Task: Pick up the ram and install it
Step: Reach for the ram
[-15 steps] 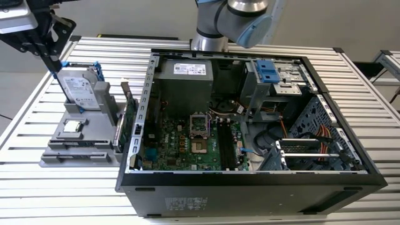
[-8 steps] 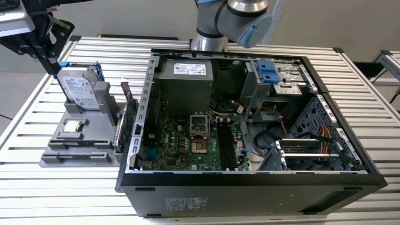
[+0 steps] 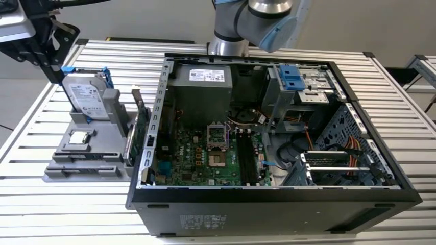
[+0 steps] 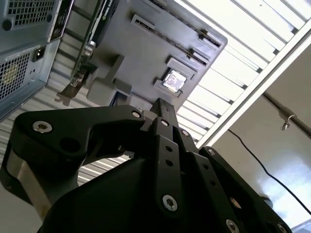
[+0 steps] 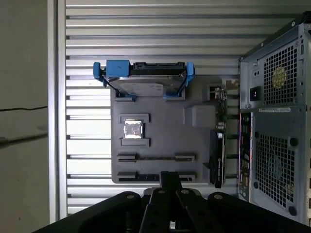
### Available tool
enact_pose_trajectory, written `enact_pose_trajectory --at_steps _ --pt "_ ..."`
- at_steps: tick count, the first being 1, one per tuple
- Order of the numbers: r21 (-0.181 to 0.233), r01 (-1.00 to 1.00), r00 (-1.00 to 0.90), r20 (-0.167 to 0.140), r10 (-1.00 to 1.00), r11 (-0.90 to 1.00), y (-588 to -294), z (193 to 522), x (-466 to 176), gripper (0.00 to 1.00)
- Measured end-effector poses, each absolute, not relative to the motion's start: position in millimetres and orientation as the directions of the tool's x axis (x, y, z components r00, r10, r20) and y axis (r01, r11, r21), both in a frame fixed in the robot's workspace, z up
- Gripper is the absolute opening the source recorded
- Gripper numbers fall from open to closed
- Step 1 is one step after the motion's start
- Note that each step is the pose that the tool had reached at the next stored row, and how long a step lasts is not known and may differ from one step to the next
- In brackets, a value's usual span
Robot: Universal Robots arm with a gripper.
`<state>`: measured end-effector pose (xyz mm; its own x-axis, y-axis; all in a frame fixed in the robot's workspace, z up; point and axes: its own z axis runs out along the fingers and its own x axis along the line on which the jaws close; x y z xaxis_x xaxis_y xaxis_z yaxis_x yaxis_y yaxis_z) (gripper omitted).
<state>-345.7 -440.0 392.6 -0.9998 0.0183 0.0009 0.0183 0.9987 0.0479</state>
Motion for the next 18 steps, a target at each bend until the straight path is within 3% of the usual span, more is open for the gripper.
enact_pose_trajectory --at_steps 18 --pt "0.048 0.018 -1.000 0.002 0.018 0.999 -450.9 392.6 -345.7 0.00"
